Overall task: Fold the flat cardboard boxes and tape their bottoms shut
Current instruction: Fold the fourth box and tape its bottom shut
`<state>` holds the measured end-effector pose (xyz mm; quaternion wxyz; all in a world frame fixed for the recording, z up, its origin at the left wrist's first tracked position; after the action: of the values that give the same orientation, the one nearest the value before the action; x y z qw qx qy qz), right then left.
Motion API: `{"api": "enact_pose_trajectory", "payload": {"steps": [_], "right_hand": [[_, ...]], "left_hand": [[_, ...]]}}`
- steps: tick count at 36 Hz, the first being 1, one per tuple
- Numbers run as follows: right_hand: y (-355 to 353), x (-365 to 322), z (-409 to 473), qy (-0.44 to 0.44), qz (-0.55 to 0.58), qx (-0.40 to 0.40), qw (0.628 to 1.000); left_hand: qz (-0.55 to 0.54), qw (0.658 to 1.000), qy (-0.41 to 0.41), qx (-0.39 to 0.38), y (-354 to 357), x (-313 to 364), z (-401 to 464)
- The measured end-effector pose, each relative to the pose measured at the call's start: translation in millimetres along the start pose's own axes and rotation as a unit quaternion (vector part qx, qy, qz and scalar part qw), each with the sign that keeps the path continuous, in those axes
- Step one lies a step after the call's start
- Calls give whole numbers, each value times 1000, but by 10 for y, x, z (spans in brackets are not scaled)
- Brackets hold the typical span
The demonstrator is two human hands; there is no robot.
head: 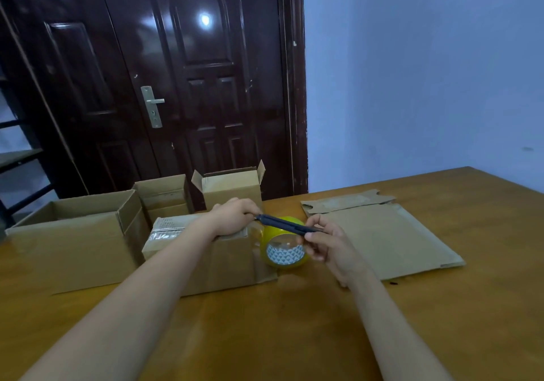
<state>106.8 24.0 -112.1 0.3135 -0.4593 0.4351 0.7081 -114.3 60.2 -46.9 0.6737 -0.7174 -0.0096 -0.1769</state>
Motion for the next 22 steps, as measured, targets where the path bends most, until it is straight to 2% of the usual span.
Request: {"api": "enact_pose_trajectory", "payload": {"steps": [8, 14, 19, 22], "right_hand": [[-25, -60, -9, -22, 16, 58, 998], [-39, -113, -34, -48, -93, 91, 990], [-40, -197, -80, -67, -145, 97, 982], [-27, -252, -117, -88, -161, 103, 978]], "left_hand": [[-43, 999, 2, 8, 14, 32, -49], [-51, 999, -7, -5, 2, 81, -103], [-42, 999, -6, -20, -43, 142, -190], [-76, 997, -20, -14, -72, 216, -255]]}}
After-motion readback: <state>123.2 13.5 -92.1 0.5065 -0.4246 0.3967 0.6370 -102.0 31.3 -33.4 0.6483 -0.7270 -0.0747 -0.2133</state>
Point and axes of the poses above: each hand's wrist, its own z-axis towards the middle knuckle, its own y-axis out of the palm, x = y × z, the point moved 1 cm from there along z, towards the middle knuckle, and after that the axes turned 1 degree about z, right-handed, at the moved point
